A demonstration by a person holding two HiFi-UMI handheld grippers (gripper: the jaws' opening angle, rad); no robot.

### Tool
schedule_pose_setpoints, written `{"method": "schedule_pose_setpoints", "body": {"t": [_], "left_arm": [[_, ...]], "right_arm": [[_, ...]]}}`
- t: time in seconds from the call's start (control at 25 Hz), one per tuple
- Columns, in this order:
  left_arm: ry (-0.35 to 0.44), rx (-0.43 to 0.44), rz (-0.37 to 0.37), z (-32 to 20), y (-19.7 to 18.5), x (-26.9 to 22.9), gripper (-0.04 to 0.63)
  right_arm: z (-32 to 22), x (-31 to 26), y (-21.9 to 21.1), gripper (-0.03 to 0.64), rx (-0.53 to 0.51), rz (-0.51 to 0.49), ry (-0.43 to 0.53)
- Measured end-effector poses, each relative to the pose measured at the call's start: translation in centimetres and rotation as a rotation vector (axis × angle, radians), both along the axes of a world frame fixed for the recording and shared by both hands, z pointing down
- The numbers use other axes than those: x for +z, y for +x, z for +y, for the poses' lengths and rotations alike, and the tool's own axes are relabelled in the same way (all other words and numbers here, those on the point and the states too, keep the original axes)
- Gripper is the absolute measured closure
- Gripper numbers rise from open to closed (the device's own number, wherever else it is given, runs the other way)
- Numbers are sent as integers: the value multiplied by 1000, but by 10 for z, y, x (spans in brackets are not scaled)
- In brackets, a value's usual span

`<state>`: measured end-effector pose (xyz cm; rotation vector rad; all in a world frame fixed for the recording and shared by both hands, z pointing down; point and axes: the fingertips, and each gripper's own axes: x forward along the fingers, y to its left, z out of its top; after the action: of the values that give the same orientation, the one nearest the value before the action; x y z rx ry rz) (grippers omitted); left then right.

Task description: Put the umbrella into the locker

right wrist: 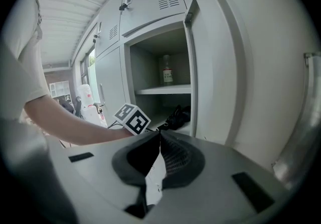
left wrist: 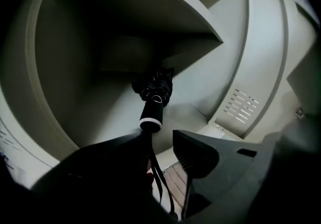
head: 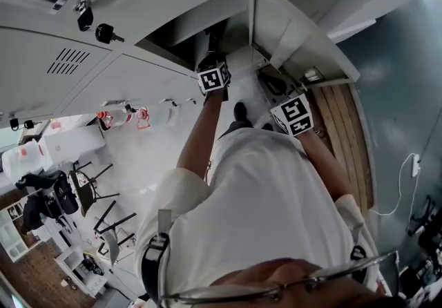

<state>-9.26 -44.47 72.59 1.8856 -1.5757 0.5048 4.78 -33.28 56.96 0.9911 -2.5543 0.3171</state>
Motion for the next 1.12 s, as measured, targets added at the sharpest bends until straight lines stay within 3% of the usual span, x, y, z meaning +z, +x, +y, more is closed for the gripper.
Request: {"method": "schedule_pose_setpoints", "body": {"t": [0.6, 1.12], "left_arm": [[90, -55, 53, 47, 2, -23, 471], [203, -69, 106, 126, 24, -93, 496]], "right_arm": [[35, -2, 16, 609, -33, -44, 2], [86, -2, 33, 609, -56, -119, -15]]}}
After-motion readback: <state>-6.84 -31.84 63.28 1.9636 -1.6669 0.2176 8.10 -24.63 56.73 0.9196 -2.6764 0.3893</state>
